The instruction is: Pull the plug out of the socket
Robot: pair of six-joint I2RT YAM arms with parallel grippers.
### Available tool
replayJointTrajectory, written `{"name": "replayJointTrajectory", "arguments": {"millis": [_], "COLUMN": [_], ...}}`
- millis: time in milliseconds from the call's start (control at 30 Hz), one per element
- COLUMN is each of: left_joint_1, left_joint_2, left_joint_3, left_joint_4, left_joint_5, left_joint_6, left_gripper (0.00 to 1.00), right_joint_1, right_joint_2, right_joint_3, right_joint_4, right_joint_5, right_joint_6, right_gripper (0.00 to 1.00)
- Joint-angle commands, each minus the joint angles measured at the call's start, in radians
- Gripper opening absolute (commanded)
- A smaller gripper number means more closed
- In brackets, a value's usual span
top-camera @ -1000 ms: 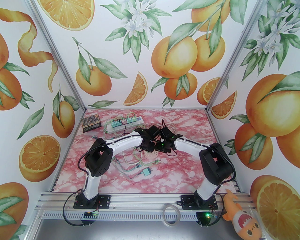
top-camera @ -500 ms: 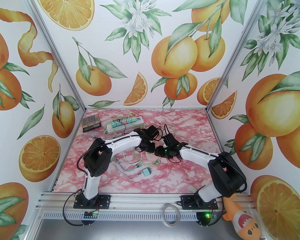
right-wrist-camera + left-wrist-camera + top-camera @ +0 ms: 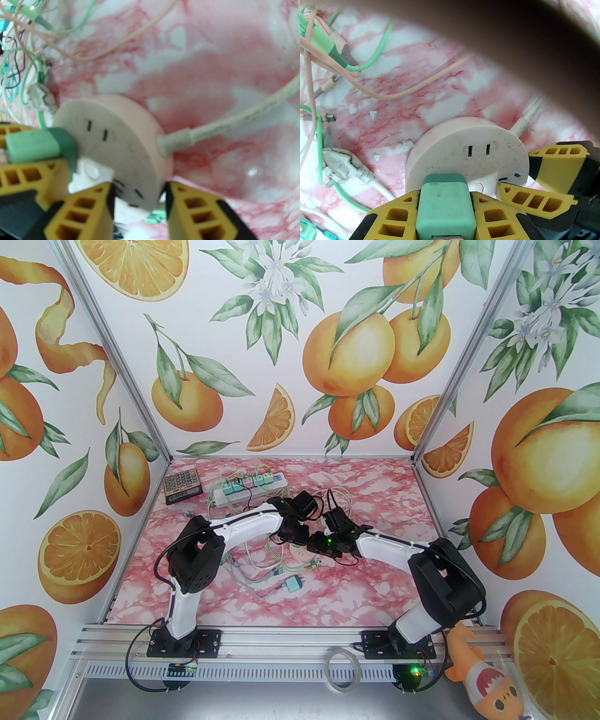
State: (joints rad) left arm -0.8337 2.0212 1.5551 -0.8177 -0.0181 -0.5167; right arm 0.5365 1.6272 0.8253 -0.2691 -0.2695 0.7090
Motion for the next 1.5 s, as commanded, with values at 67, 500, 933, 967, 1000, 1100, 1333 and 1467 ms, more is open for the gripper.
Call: {"name": "replayJointTrajectory", "arguments": {"millis": [67, 500, 933, 967, 1000, 1100, 1333, 1467], "left_joint_1": [-0.103, -0.033, -0.007, -0.020, -0.037, -0.083, -0.099, -0.075], "left_joint_2": [0.003, -0.064, -0.061, -0.050, -0.036, 0.008, 0.016, -0.002], "left_joint_3": [0.072, 0.026, 0.013, 0.024, 0.040, 0.078, 0.073, 0.073], "left_joint_4": [-0.039, 0.020, 0.012, -0.007, -0.030, -0.090, -0.077, -0.060], "left_joint_5": [-0.138, 0.068, 0.086, 0.053, 0.006, -0.096, -0.077, -0.019], "left_joint_6": [0.067, -0.019, -0.021, -0.006, 0.014, 0.052, 0.036, 0.020], "left_gripper": [0.04, 0.02, 0.02, 0.02, 0.02, 0.02, 0.00, 0.00], "right_joint_1": [0.018, 0.038, 0.041, 0.042, 0.041, 0.043, 0.045, 0.046], "right_joint_2": [0.108, 0.140, 0.139, 0.140, 0.140, 0.145, 0.152, 0.155], "right_joint_3": [-0.021, -0.002, -0.002, 0.000, 0.000, 0.004, 0.012, 0.015], "right_joint_4": [-0.163, -0.212, -0.217, -0.217, -0.218, -0.223, -0.232, -0.237], "right_joint_5": [0.113, 0.142, 0.151, 0.152, 0.151, 0.151, 0.158, 0.158], "right_joint_6": [0.003, -0.006, -0.009, -0.009, -0.009, -0.009, -0.009, -0.009], "right_gripper": [0.33, 0.27, 0.26, 0.26, 0.26, 0.26, 0.26, 0.26]}}
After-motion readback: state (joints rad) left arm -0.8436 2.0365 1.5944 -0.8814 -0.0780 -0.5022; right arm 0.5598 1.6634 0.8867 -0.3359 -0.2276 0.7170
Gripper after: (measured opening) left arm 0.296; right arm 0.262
